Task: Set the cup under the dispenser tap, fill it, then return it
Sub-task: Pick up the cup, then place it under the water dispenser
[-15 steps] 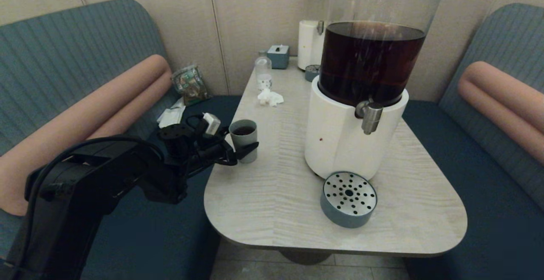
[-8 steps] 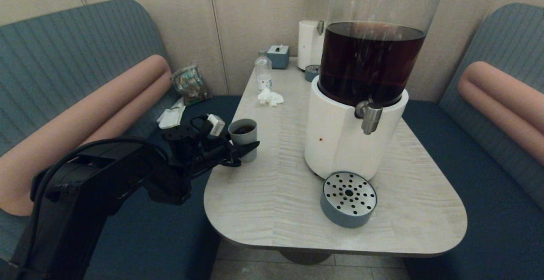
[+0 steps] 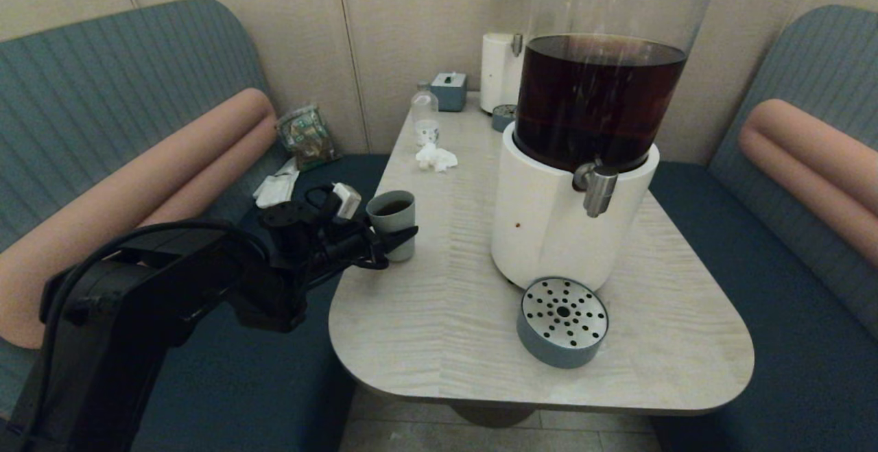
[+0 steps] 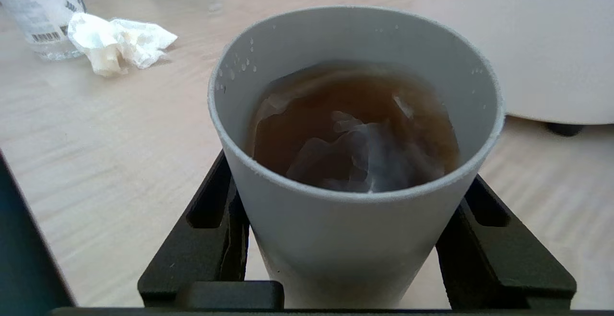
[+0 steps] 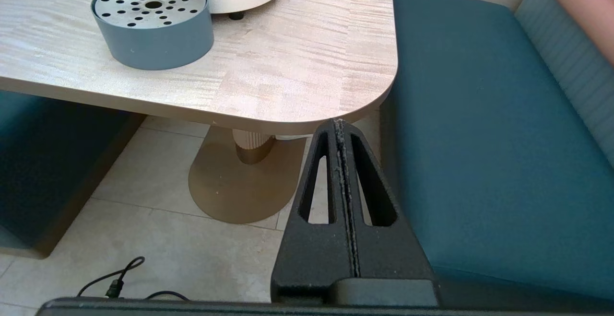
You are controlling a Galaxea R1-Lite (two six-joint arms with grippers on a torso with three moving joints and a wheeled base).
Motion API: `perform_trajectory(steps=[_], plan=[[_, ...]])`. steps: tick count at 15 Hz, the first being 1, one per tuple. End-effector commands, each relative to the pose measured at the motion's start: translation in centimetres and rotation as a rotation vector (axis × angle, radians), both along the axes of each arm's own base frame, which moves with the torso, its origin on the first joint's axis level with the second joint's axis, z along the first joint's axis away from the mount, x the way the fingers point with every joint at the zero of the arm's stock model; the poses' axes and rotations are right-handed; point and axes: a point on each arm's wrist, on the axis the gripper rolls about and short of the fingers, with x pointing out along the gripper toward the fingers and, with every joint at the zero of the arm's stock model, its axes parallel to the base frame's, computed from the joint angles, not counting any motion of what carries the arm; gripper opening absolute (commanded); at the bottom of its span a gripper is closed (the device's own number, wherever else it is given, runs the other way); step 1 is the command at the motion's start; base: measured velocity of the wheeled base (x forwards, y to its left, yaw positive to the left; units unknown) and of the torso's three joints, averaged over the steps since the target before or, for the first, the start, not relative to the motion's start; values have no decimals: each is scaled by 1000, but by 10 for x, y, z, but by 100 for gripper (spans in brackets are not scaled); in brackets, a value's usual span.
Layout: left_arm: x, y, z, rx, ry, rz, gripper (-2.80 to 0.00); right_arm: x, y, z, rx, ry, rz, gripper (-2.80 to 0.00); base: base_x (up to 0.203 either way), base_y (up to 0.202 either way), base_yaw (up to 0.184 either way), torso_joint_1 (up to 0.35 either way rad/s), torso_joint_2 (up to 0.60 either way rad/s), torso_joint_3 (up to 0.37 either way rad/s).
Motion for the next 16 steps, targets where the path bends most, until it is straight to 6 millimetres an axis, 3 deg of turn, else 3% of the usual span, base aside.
perform_trajectory(steps=[1, 6, 12, 16], plan=[[-12, 2, 17, -6, -18, -4, -280, 0, 0, 0, -1, -2, 1, -280, 0, 0, 0, 0, 0, 0], [-41, 7, 47, -9, -18, 2, -280, 0, 0, 0, -1, -2, 1, -280, 0, 0, 0, 0, 0, 0], [-103, 13, 81, -8, 6, -3, -280, 0, 0, 0, -1, -2, 1, -280, 0, 0, 0, 0, 0, 0], [-135, -13, 94, -5, -6, -101, -280, 0, 0, 0, -1, -2, 1, -280, 0, 0, 0, 0, 0, 0]])
